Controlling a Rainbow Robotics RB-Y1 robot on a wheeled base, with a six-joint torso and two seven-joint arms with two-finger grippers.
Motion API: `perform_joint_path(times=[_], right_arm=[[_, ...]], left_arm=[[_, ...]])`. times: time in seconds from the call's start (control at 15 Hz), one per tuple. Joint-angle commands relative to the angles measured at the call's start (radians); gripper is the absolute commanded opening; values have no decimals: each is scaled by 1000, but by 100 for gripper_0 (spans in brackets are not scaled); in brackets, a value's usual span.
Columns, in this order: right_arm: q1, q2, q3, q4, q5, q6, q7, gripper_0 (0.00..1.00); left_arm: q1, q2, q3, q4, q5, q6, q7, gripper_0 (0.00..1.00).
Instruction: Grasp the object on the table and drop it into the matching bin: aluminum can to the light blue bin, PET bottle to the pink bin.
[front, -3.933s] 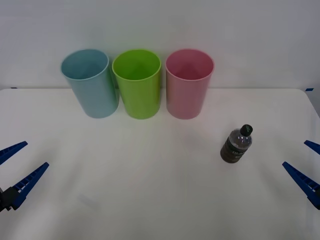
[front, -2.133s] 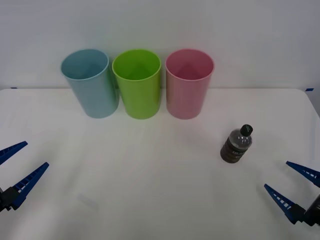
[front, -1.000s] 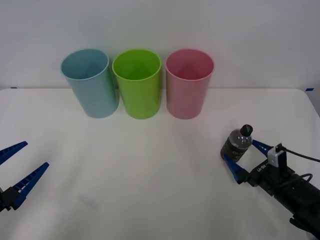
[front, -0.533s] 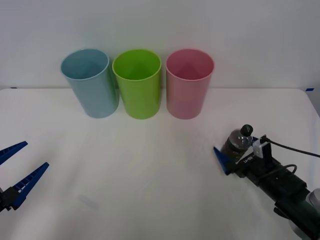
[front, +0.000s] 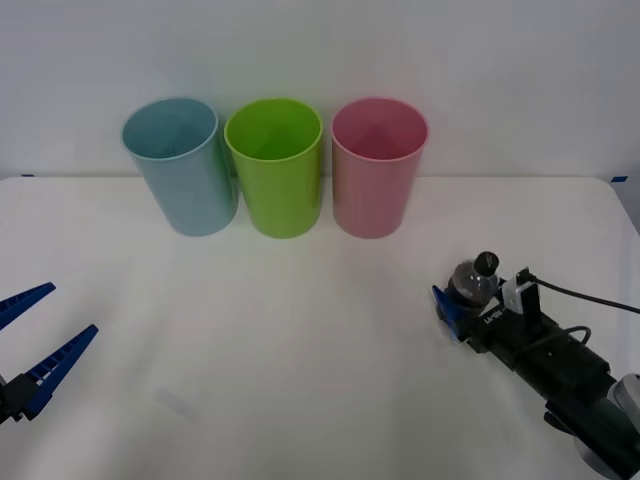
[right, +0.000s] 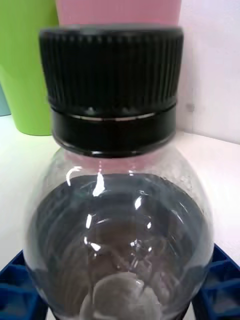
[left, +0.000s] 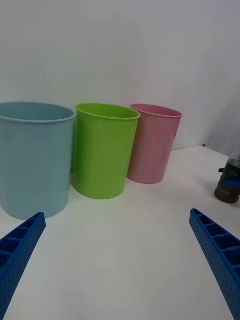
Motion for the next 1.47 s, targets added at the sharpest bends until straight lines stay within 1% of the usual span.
perform_joint_path(times=[0.07,0.33,0.53,0.67,0.73,0.87,1.07,1.27,1.47], right_arm=[[0,0,-2,0,0,-2,0,0],[2,0,-11,0,-8,-22,0,0],[5,0,-26,-9,-18,-63,-8,0],[31,-15,-29,-80,-23,-72,-26,0],[51,-26,-29,-130,-23,-68,-52,0],[97,-57,-23,-249,-23,-68,-146,0],[129,-97,-22,-393,-23,-69,-265,0],[132,-143,-23,-489,-23,-68,-402,0],[127,-175,-46,-575,-24,-55,-523,0]], left_arm=[[0,0,0,0,0,0,0,100],[0,0,0,0,0,0,0,100],[0,0,0,0,0,0,0,100],[0,0,0,0,0,0,0,100],[0,0,0,0,0,0,0,100],[0,0,0,0,0,0,0,100],[0,0,0,0,0,0,0,100],[0,0,0,0,0,0,0,100],[0,0,0,0,0,0,0,100]])
